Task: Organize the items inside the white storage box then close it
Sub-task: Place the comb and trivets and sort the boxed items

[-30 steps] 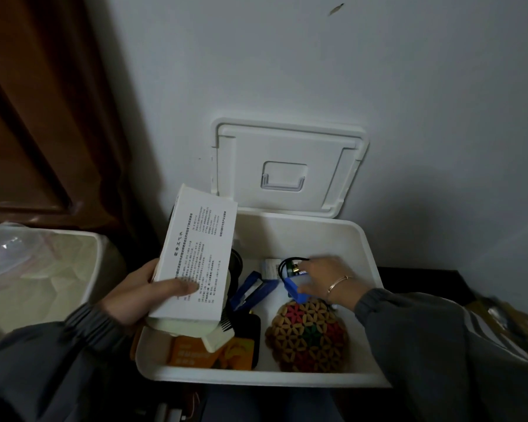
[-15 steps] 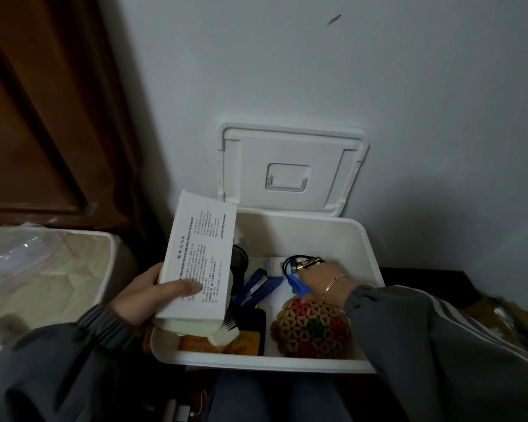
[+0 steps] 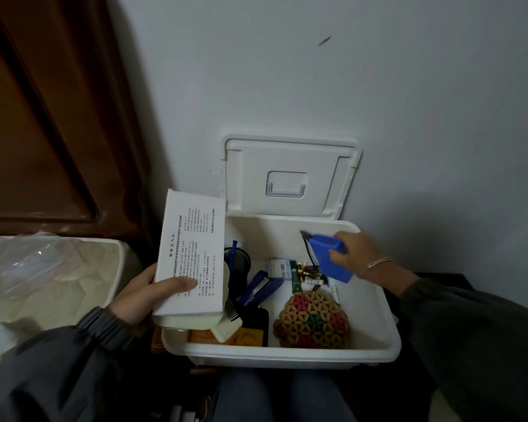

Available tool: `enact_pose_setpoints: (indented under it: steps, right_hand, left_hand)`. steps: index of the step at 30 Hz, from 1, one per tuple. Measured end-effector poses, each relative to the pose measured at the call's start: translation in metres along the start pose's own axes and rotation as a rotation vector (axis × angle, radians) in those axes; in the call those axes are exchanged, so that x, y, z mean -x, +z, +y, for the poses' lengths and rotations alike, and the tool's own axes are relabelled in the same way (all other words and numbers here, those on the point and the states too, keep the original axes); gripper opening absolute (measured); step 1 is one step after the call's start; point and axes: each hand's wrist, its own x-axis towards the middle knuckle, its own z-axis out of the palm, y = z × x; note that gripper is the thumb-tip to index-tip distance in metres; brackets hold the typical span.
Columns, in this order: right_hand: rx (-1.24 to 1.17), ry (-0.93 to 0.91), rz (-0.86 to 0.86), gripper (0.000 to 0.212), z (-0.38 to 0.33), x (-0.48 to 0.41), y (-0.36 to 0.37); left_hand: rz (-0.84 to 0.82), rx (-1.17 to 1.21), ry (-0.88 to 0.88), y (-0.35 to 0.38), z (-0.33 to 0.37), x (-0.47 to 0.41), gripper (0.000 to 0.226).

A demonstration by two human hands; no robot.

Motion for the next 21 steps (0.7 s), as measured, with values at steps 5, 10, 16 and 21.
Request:
enact_pose_setpoints:
  steps: [5, 10, 16, 21]
  right_hand:
    - [-0.328, 0.087, 0.247, 0.011, 0.015, 0.025, -0.056]
    - [-0.983, 0.301, 0.166, 0.016, 0.021, 0.039, -0.068]
    - [-1.022, 0.361, -0.024, 0.021, 0.014, 0.046, -0.039]
    - [-0.674, 0.299, -0.197, 0.03, -0.007, 0.029, 0.0]
  left_hand:
    - [-0.024, 0.072, -0.027, 0.002, -0.004, -0.004, 0.067]
    - [-0.009, 0.099, -0.022, 0.005, -0.008, -0.009, 0.056]
    - [0.002, 0.137, 0.009, 0.006, -0.011, -0.009, 0.047]
    - [-0.013, 0.188, 0.007, 0.005, -0.013, -0.009, 0.045]
